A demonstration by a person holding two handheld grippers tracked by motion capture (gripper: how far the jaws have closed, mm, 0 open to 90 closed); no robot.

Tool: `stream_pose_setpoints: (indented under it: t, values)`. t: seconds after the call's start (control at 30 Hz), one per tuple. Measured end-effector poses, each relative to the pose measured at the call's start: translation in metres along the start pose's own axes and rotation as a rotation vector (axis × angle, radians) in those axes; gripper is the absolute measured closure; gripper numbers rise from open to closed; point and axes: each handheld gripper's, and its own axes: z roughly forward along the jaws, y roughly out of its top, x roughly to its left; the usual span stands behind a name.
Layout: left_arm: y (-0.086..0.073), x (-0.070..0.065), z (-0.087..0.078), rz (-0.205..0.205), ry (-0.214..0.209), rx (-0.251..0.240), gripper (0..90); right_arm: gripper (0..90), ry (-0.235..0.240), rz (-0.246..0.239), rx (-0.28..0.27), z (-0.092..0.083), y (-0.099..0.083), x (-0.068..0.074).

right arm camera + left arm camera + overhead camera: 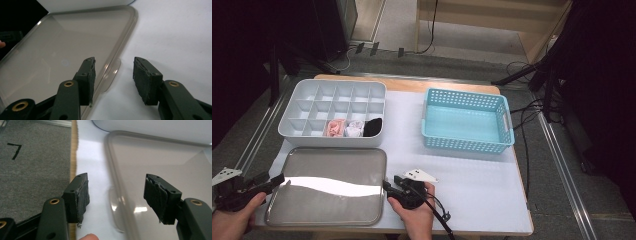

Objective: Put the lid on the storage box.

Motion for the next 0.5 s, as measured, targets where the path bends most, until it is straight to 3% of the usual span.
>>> stream_pose_setpoints:
  t: [0.1, 0.27, 0.33, 0.43, 0.5]
  values:
    - [-0.002, -0.009, 0.002, 0.056, 0.037, 0.003, 35.8, 55.3, -0.008, -0.008, 0.007, 0.002, -0.002, 0.004]
    - [-0.01, -0.021, -0.002, 0.1, 0.051, 0.011, 32.8, 56.5, -0.018, 0.031, 0.014, 0.003, -0.006, 0.012]
    - [-0.012, -0.024, -0.003, 0.106, 0.058, 0.018, 32.2, 56.4, -0.031, 0.048, 0.004, 0.004, -0.008, 0.016]
    - [-0.012, -0.028, -0.002, 0.084, 0.076, 0.019, 31.9, 54.7, -0.037, 0.06, -0.006, 0.005, -0.012, 0.022]
    - [-0.012, -0.03, -0.002, 0.083, 0.108, 0.023, 33.7, 54.7, -0.057, 0.063, -0.019, 0.006, -0.013, 0.025]
